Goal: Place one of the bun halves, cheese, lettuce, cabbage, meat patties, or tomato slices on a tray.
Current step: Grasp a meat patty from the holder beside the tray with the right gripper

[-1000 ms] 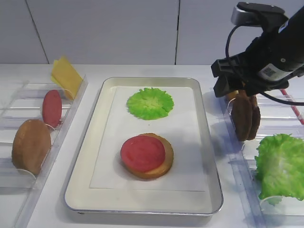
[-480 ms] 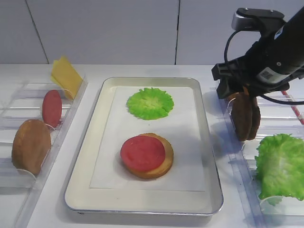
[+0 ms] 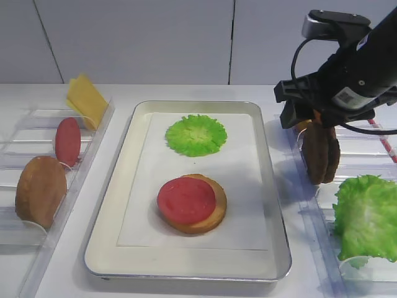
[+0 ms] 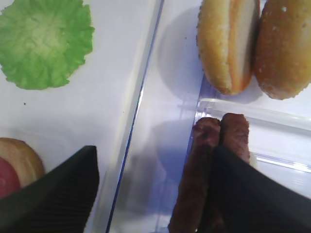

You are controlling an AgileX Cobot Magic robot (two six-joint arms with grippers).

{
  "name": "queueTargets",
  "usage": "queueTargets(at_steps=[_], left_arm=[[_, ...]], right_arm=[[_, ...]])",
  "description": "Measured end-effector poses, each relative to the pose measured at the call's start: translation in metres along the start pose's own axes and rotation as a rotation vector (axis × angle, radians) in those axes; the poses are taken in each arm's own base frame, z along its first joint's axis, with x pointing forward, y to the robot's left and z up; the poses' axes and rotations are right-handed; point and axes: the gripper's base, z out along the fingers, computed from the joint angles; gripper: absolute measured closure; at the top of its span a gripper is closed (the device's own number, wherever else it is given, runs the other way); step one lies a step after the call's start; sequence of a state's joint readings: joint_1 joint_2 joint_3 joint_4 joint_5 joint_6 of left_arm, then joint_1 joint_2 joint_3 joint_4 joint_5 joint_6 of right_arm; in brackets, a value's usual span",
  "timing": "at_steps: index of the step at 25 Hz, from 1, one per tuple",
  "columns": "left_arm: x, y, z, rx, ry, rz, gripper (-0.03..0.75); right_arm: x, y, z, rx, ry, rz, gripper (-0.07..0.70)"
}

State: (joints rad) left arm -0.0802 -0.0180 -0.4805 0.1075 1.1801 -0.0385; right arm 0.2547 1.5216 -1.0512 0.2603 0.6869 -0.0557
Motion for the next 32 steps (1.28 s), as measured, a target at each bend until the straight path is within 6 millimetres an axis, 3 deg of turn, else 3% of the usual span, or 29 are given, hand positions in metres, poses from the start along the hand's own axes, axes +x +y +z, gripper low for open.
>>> queueTargets(at_steps=[5,12,18,25,32], left_arm=[[0.000,0.000,0.000,0.000,0.000,0.000,0.715],[0.000,0.000,0.000,0.001,0.000,-0.001,0.715],[0.000,0.000,0.000,0.001,0.000,-0.001,0.715],[0.000,0.000,0.000,0.001,0.000,-0.001,0.715],[0.000,0.000,0.000,0.001,0.000,-0.001,0.715]], right_arm=[[0.002,0.012,0.003,-0.003,0.009,-0.051,0.116],[0.005,0.007,0.016,0.055,0.063,-0.049,0.150],[0.006,0.004,0.016,0.094,0.069,-0.047,0.246],[0.006,0.000,0.016,0.133,0.077,-0.031,0.444],[0.006,0.000,0.015,0.142,0.076,-0.039,0.446]])
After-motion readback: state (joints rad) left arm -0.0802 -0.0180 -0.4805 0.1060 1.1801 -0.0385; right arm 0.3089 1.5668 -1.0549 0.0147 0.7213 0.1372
